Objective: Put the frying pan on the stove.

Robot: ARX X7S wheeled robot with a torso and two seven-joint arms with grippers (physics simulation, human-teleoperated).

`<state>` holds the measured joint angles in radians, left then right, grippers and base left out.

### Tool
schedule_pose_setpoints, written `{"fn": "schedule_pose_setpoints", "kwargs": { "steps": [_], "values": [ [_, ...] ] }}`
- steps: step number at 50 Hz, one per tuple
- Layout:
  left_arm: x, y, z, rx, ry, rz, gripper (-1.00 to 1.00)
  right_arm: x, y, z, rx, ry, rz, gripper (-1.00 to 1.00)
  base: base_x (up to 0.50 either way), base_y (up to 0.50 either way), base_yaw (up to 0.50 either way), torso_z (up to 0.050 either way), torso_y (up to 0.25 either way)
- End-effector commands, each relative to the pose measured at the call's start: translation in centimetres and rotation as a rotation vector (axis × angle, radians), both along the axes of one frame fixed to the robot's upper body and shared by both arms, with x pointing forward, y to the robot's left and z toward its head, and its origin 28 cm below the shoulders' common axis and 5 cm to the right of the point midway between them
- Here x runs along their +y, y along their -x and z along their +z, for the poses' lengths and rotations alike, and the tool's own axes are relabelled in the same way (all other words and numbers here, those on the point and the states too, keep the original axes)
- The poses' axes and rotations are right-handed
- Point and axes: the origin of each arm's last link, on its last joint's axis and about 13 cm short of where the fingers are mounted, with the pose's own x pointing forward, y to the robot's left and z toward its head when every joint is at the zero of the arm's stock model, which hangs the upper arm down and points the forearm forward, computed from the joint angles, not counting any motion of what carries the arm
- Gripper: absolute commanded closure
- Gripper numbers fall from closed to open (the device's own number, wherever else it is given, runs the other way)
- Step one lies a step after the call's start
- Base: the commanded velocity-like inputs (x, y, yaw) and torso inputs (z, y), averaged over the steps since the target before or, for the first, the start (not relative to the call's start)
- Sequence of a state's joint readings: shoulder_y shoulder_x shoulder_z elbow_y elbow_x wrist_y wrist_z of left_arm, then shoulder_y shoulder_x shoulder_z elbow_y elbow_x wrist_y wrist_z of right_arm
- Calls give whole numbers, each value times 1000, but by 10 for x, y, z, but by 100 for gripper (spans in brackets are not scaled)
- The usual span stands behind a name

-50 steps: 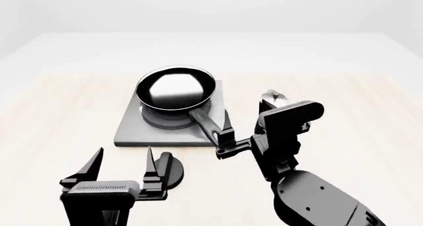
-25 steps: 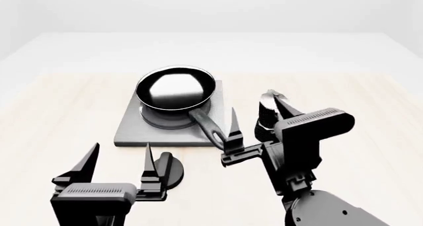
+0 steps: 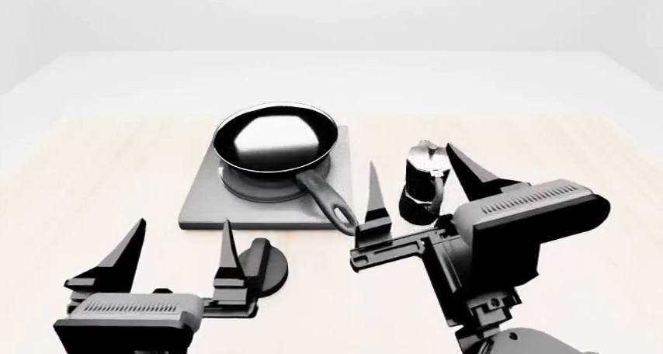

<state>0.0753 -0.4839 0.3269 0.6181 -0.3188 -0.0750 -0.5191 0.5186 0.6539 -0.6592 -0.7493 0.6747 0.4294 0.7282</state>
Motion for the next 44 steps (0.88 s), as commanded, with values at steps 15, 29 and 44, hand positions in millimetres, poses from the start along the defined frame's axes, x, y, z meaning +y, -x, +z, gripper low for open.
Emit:
{"fn": "schedule_pose_setpoints", "kwargs": {
  "steps": [15, 29, 44],
  "values": [
    [0, 18, 19, -69, 6, -16, -100, 0, 31, 17, -92, -17, 8, -100, 0, 0, 0, 0, 0],
    [-1, 30, 30, -109, 4, -30, -100, -1, 50, 24, -148, -37, 10, -100, 0, 0, 0, 0, 0],
    [-1, 41, 37, -146, 13, -42, -100, -6, 66, 32, -208, -44, -4, -100, 0, 0, 0, 0, 0]
  ]
}}
